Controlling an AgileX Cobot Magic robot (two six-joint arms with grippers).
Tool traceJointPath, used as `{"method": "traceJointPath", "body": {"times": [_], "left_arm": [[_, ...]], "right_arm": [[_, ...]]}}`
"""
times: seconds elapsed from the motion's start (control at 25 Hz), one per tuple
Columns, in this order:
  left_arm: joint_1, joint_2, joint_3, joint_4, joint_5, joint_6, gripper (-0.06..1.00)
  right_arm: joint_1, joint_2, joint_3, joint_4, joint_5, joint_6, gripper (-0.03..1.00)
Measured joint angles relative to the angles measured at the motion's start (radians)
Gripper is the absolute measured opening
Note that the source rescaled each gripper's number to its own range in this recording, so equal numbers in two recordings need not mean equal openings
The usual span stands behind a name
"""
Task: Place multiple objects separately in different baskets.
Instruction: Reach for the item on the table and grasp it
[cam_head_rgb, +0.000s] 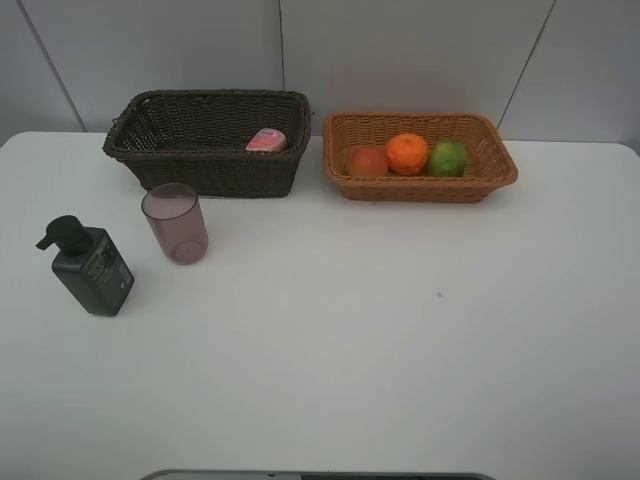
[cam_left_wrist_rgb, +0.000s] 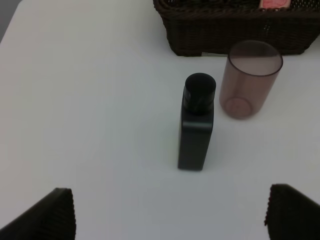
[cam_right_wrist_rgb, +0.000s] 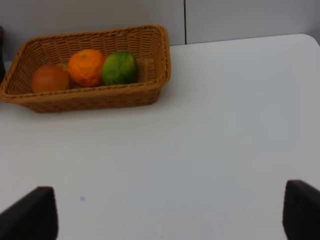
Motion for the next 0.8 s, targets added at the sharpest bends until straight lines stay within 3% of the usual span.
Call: {"method": "traceJointPath", "body": {"times": [0.8], "left_arm": [[0.000,0.000,0.000,0.000,0.000,0.000,0.98]], "right_arm": [[0.000,0.000,0.000,0.000,0.000,0.000,1.00]]}}
